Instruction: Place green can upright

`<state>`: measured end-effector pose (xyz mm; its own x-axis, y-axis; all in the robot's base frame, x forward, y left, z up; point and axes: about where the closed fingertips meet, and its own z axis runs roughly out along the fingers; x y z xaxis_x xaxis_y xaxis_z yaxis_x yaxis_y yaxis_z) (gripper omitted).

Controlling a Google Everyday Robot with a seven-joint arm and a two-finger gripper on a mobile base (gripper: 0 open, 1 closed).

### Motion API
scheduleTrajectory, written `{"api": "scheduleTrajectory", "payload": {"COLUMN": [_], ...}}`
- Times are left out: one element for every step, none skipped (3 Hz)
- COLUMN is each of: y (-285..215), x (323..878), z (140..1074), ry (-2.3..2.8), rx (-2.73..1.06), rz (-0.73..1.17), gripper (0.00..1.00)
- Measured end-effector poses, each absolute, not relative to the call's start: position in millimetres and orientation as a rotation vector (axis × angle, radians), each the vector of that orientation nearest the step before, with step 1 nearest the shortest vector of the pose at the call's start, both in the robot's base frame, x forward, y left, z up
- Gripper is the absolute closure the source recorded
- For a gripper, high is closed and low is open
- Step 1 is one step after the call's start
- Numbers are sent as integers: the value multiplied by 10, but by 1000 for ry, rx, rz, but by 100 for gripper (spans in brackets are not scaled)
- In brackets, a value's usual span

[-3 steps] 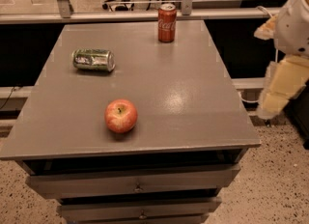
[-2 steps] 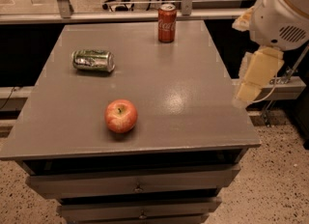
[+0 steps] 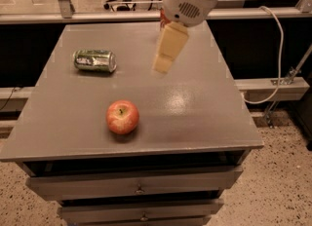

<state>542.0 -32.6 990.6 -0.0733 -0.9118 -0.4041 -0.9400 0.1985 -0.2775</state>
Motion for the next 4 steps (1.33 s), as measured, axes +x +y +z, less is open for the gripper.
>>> {"api": "scheduleTrajectory", "payload": {"y": [-378,-364,-241,-65], "x": [5372,5416,5626,6067], "z": [9919,9903,9709,9503], "ry": [1990,2000,2040,2079], "rx": [-1722,-1704,-1655,-1523], "rz": [65,48,34,10], "gripper": [0,0,0,0]}}
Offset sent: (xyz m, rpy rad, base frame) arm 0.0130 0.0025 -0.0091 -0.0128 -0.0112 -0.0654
